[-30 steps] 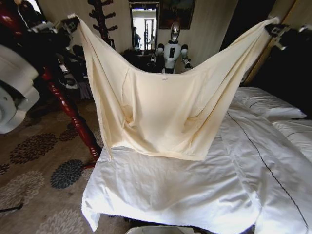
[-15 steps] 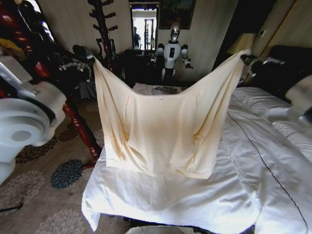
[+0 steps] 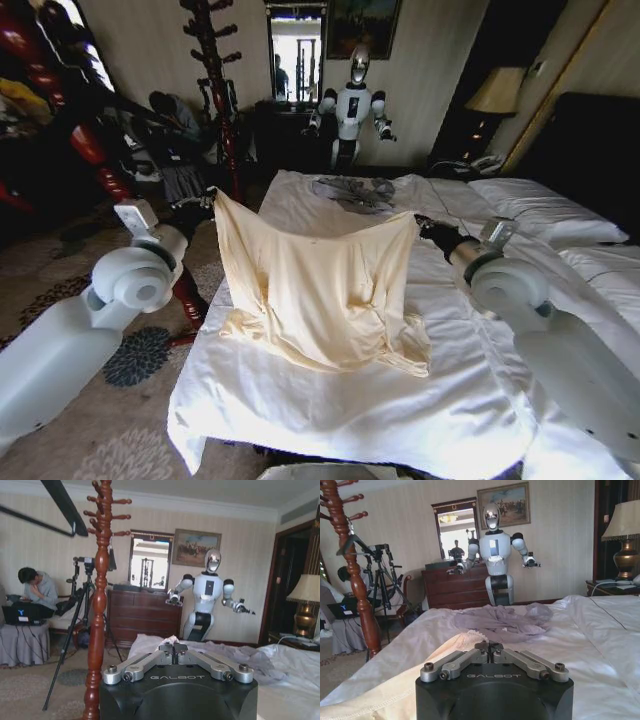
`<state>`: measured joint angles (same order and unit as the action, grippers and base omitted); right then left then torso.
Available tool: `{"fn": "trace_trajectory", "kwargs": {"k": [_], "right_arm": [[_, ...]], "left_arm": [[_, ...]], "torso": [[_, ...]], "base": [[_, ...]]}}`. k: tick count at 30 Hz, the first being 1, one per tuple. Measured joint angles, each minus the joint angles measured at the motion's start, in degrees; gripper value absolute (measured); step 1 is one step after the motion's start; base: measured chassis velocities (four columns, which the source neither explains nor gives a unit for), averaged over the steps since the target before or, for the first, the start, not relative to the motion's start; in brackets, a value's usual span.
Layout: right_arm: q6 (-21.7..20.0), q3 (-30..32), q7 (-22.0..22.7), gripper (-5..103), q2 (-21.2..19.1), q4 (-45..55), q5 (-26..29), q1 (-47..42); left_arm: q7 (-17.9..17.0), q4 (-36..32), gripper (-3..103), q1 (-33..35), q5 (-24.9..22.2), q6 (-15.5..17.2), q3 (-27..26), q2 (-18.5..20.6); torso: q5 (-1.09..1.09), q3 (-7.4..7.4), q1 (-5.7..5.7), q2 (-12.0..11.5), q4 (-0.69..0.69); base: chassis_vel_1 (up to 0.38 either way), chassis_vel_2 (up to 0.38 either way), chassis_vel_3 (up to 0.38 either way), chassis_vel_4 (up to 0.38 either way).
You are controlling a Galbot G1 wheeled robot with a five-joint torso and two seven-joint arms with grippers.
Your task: Pick up the clothes from the bed and hang them on the clothes hanger.
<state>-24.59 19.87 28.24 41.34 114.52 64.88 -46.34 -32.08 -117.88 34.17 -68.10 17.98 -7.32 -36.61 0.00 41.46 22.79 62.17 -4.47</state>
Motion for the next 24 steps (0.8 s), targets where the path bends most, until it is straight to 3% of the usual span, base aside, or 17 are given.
{"fn": "trace_trajectory", "kwargs": {"k": [3,8,14,18,24], "right_arm": [[0.9,-1.2,-0.9,0,1.9,-2.0,-4.0,-3.1],[1.7,-3.6,-2.2,0,3.7,-4.0,-6.8,-4.2],[2.2,-5.7,-2.8,0,5.1,-6.0,-8.2,-3.9],[2.3,-5.6,-2.9,0,5.1,-6.1,-8.4,-4.6],[2.4,-4.1,-3.1,0,5.0,-6.2,-8.7,-6.8]], "left_arm": [[2.4,1.9,0,3.9,4.4,-1.1,1.5,-3.3],[3.7,3.8,0,8.7,7.5,-2.0,1.4,-6.3],[4.2,7.5,0,10.5,7.8,-2.8,0.7,-10.1],[4.3,7.8,0,12.2,6.8,-2.8,0.3,-12.0],[4.3,6.5,0,16.2,9.0,-2.8,1.7,-15.3]], "torso": [[0.00,-0.01,-0.01,0.0,-0.01],[0.00,-0.01,-0.02,0.0,0.02],[0.01,-0.01,-0.02,0.0,0.00],[0.01,-0.02,-0.02,0.0,0.00],[0.01,-0.02,-0.03,0.0,0.00]], "base": [[0.000,0.000,0.000,0.000],[0.000,0.000,0.000,0.000],[0.000,0.000,0.000,0.000],[0.000,0.000,0.000,0.000],[0.000,0.000,0.000,0.000]]}}
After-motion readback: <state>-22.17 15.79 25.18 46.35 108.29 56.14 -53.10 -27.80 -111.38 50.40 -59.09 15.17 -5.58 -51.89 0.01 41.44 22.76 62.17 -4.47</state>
